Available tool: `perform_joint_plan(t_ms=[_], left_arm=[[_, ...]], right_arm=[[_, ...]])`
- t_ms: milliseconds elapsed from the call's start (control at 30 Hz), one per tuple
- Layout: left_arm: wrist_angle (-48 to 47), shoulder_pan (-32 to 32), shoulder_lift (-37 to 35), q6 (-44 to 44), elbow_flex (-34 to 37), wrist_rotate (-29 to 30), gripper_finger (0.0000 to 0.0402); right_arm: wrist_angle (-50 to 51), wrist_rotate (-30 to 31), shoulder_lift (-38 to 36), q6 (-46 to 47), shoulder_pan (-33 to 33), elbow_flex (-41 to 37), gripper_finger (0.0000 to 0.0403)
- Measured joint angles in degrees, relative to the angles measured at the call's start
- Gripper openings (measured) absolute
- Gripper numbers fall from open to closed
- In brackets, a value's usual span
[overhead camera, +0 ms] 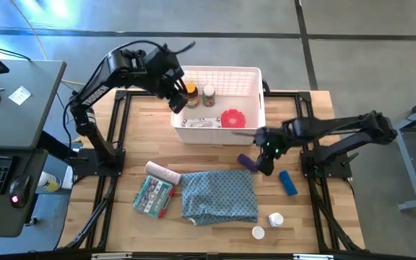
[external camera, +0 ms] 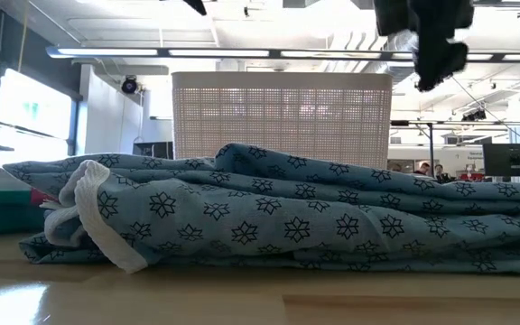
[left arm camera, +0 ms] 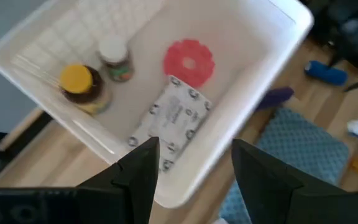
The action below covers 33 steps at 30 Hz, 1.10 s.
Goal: Pick & place medical supplies in basket/bin
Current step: Put the purple bandage into the white bin
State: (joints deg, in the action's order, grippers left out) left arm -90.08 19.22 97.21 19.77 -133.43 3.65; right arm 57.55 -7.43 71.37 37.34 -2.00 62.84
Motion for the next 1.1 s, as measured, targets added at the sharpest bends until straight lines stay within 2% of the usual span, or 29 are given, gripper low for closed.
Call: perform_joint_plan(t_ms=[233,467,600,933,1100], left_arm=[[0.0,-6.8,0.5,0.0,0.0,6.1,0.0234],[0.0,-7.6,0.5,-1.5,0.0,5.9,0.0234],[0.1,-7.7,0.2,-2.0,0.0,2.6,0.0234],[0.1,-7.6,0.0,-10.8,0.0,1.6,0.0234],[0.1,-7.6,0.0,-12.5,0.0,1.7,0.0234]], right_arm=[[-11.3,0.7,0.0,4.5,-3.0,-12.0,0.0270],[-25.7,9.9,0.0,6.0,-3.0,-20.5,0.0286],[-28.2,12.7,0.6,4.8,-3.0,-24.2,0.0287],[-29.2,15.6,5.6,5.1,-3.0,-25.5,0.0287],[-33.9,12.5,10.7,6.5,-3.0,-25.5,0.0286]])
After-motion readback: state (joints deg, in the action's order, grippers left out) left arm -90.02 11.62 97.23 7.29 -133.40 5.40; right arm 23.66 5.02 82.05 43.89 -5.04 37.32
